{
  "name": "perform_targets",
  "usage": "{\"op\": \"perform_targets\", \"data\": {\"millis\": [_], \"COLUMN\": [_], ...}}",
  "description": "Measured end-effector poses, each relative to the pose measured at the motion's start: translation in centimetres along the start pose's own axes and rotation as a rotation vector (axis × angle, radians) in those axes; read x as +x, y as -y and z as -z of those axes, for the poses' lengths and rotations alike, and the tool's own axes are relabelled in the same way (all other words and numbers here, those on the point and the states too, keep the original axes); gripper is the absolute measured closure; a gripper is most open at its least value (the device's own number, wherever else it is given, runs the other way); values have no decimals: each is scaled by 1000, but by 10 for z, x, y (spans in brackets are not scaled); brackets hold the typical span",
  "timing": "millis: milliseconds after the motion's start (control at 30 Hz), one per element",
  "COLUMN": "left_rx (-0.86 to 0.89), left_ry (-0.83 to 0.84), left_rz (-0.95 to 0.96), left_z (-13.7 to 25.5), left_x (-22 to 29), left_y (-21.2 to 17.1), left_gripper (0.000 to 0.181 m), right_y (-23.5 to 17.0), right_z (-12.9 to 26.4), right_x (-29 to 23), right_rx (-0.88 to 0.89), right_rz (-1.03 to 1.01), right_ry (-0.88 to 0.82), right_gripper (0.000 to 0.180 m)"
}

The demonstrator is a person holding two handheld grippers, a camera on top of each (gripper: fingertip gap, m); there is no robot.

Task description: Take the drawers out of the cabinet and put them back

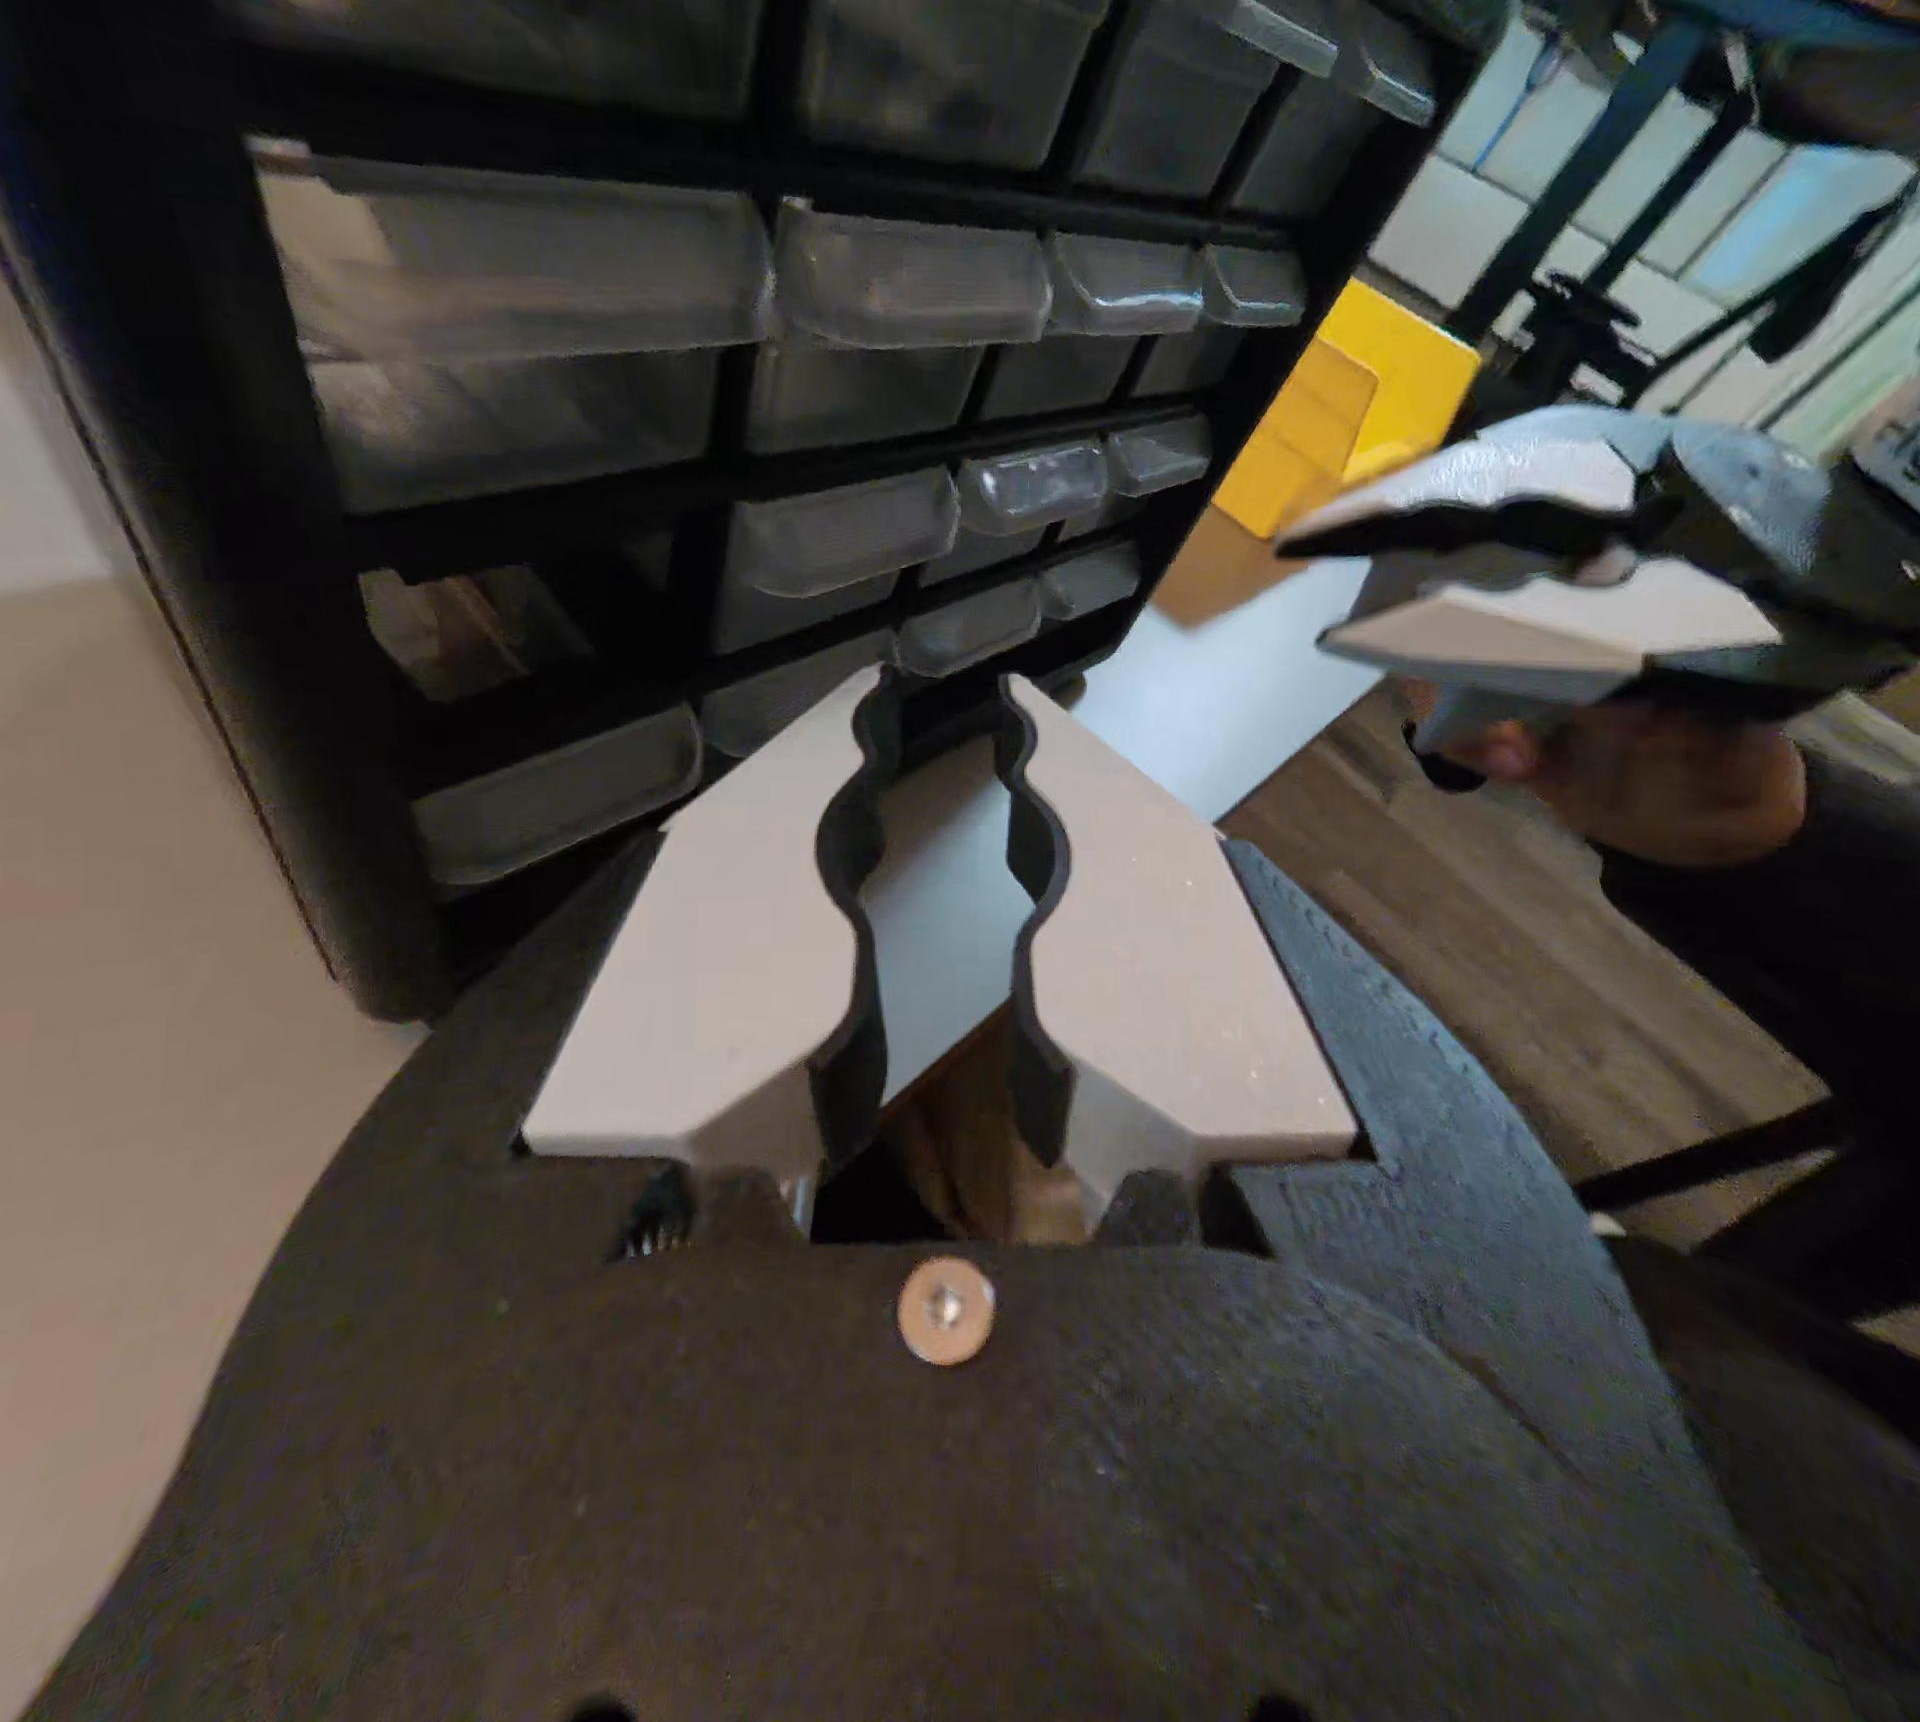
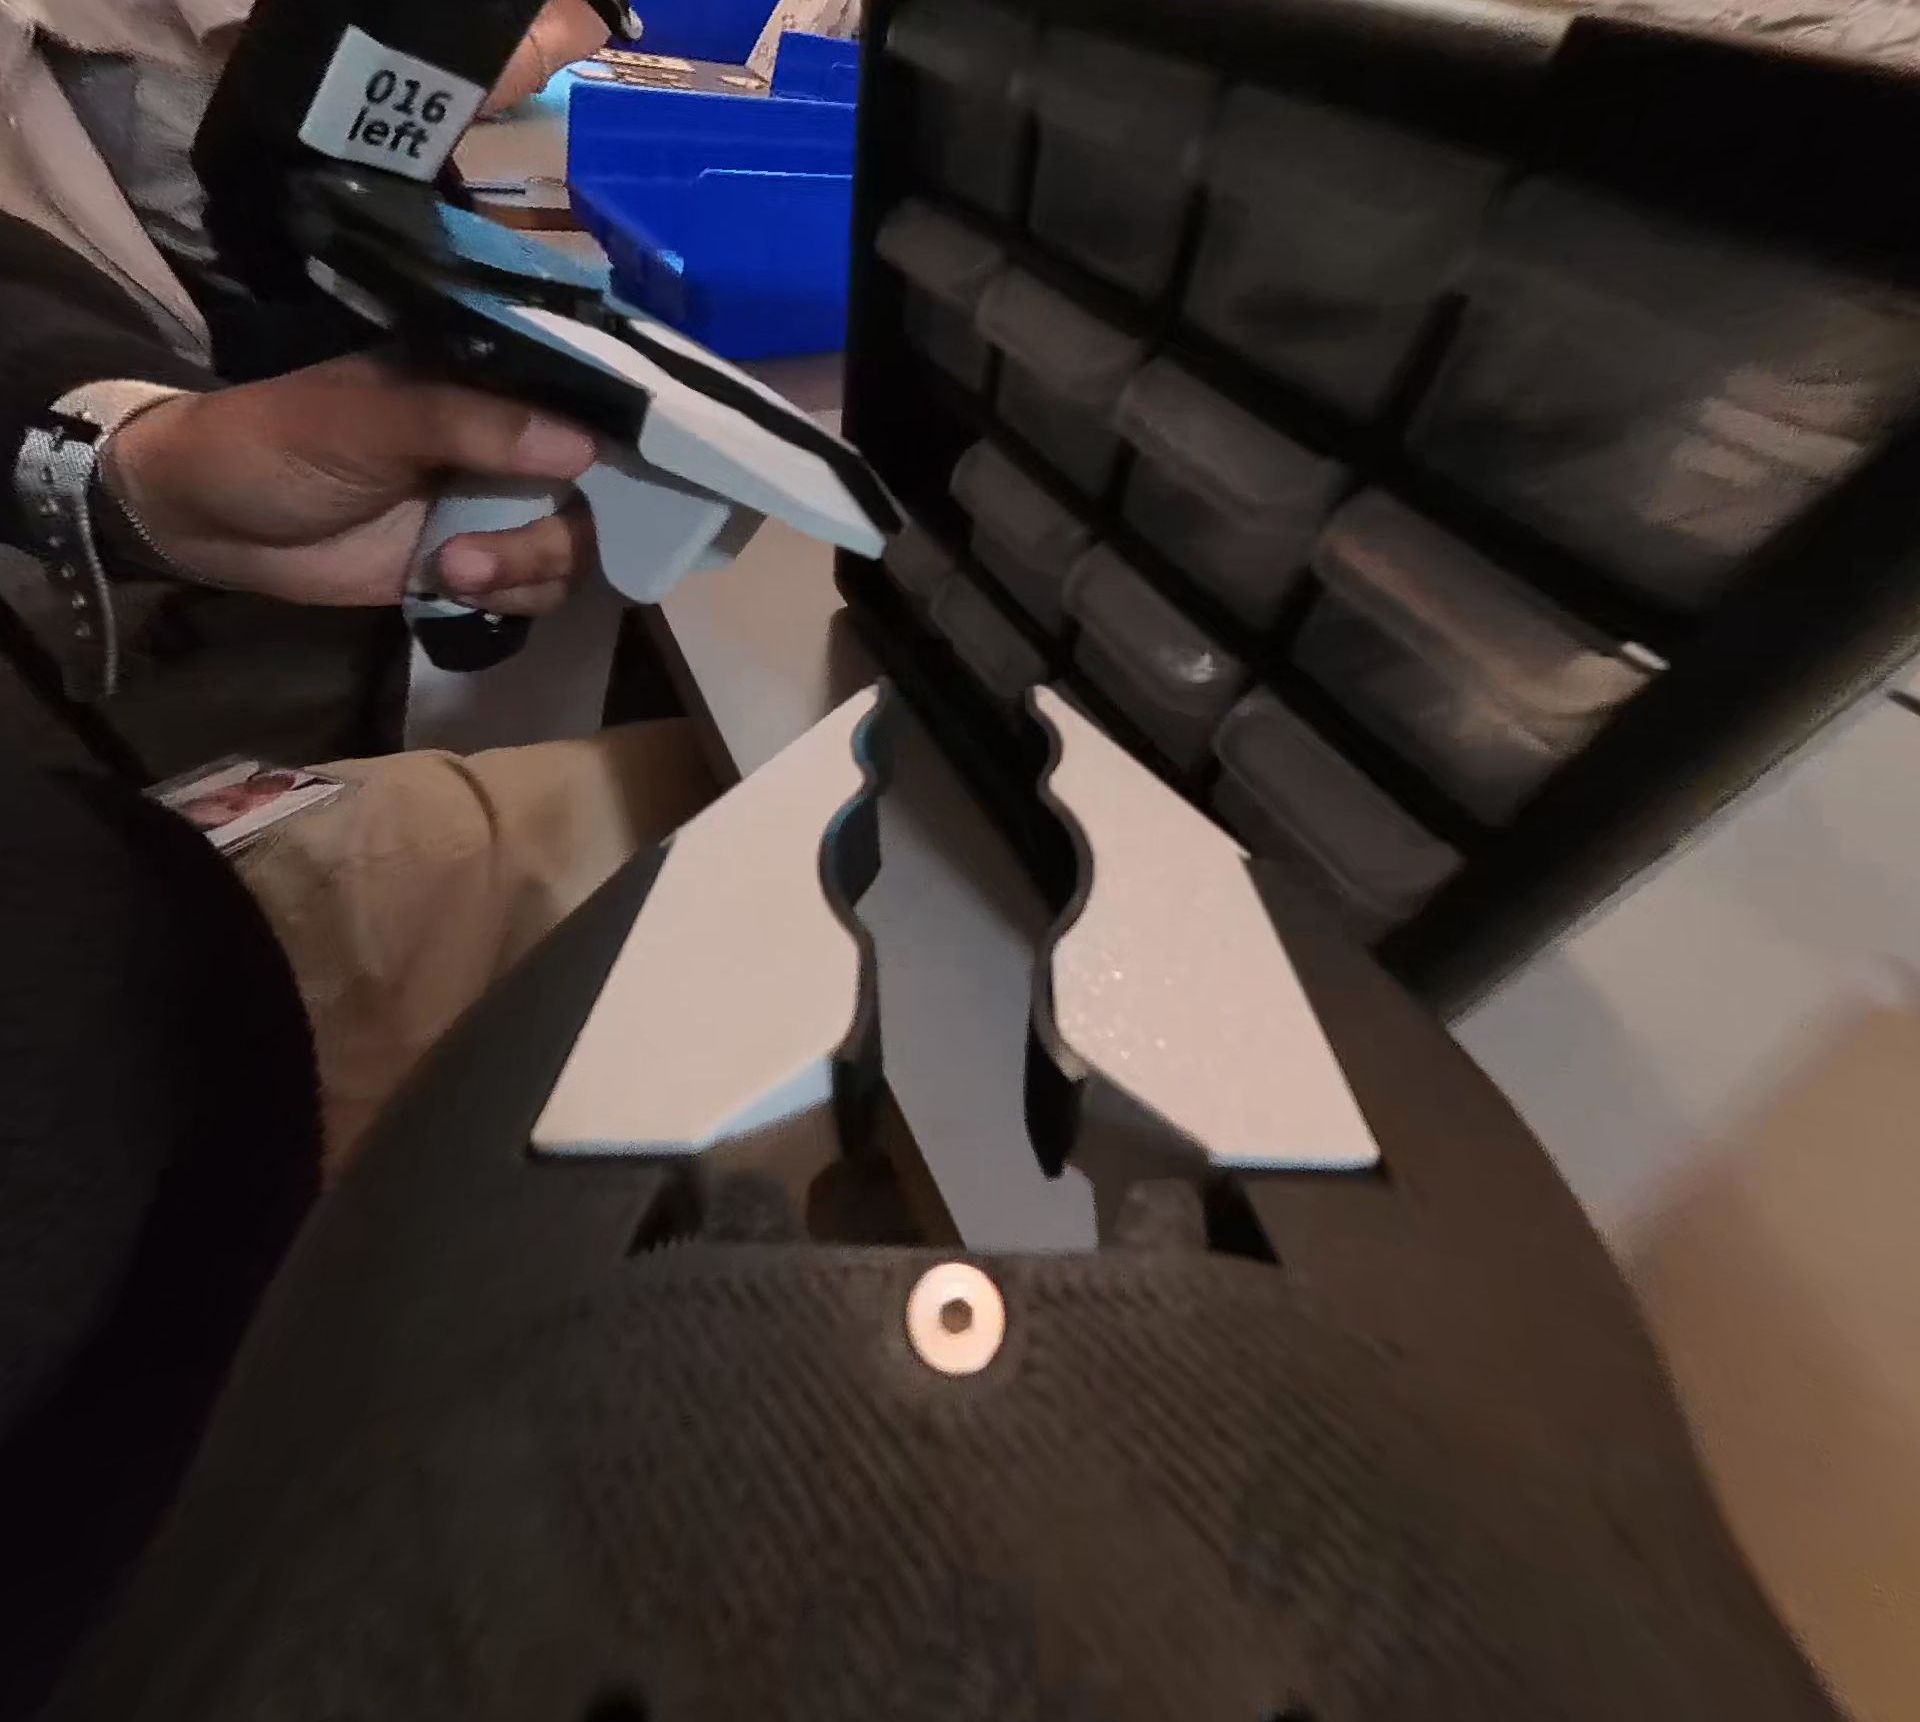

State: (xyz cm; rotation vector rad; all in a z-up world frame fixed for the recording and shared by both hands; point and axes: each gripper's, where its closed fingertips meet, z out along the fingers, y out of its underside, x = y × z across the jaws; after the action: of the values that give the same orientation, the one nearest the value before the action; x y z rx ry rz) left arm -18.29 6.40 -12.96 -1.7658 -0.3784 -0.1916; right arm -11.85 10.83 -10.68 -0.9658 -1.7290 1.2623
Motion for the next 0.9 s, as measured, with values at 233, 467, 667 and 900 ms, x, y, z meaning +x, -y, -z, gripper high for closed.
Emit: {"op": "perform_targets", "data": {"millis": [233,467,667,900], "left_rx": [140,133,152,141], "left_ry": [-40,-134,-203,-255], "left_rz": [362,509,637,640], "left_z": [-2,-17,-19,-5], "left_x": [-19,-14,-18,-3], "left_y": [13,14,18,9], "left_gripper": [161,156,172,174], "right_y": [-6,-11,-19,-11], "right_z": [-2,-5,-10,-19], "right_x": [-9,-9,-11,-21], "right_rx": [-9,-27,-75,-100], "right_rz": [20,32,90,172], "right_ry": [15,17,-6,-27], "right_gripper": [158,158,156,149]}}
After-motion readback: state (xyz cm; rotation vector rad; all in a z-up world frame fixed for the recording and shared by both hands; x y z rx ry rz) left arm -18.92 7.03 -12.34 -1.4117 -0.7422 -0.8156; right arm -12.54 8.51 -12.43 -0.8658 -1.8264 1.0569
